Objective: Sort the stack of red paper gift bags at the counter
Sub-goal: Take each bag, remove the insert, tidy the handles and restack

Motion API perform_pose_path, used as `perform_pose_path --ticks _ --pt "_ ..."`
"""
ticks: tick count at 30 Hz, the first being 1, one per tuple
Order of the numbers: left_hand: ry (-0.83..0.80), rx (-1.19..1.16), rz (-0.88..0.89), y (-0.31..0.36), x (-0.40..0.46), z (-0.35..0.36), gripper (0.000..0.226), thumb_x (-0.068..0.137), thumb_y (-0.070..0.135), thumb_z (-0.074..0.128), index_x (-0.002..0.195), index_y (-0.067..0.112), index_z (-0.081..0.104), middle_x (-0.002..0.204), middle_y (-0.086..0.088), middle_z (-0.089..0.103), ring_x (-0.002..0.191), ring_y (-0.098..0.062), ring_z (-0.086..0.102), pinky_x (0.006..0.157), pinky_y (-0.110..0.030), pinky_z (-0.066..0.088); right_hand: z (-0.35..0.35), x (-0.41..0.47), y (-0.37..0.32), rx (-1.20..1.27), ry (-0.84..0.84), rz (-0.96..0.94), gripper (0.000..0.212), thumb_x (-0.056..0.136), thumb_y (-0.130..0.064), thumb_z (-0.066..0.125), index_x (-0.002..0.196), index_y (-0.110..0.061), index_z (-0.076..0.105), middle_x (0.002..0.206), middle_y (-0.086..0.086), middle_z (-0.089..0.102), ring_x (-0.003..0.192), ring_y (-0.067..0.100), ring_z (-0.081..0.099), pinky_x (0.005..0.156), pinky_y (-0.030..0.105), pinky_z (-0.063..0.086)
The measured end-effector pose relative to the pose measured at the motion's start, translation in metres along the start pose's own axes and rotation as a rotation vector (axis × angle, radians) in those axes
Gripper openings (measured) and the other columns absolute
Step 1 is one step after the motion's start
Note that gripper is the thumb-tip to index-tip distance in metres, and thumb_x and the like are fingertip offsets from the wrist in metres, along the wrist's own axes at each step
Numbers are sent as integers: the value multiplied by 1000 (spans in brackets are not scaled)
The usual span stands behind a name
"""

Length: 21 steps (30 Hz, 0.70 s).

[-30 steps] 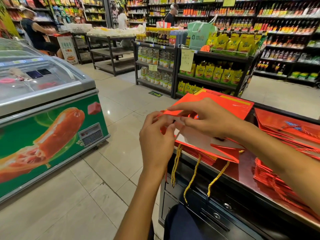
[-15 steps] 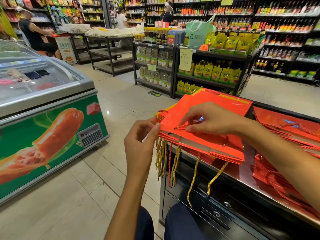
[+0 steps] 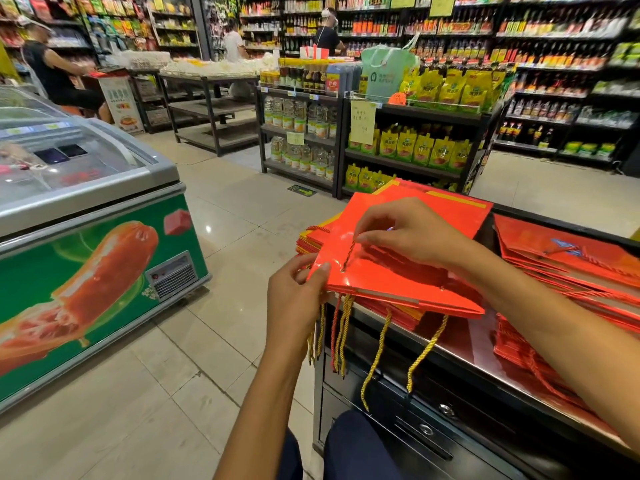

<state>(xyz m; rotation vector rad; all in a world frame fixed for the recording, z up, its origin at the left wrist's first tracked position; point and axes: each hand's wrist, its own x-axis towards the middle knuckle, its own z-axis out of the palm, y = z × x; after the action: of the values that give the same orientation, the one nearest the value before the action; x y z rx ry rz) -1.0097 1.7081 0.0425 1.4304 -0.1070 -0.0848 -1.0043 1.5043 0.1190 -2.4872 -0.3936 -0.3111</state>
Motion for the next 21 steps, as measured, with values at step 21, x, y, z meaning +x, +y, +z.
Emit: perform_pose_path --ticks 21 --pt "26 149 546 104 0 24 34 87 10 62 113 31 62 91 14 71 80 3 65 73 -23 57 -45 -7 -15 492 260 285 33 103 -46 52 133 -34 58 130 -2 63 115 15 67 95 39 56"
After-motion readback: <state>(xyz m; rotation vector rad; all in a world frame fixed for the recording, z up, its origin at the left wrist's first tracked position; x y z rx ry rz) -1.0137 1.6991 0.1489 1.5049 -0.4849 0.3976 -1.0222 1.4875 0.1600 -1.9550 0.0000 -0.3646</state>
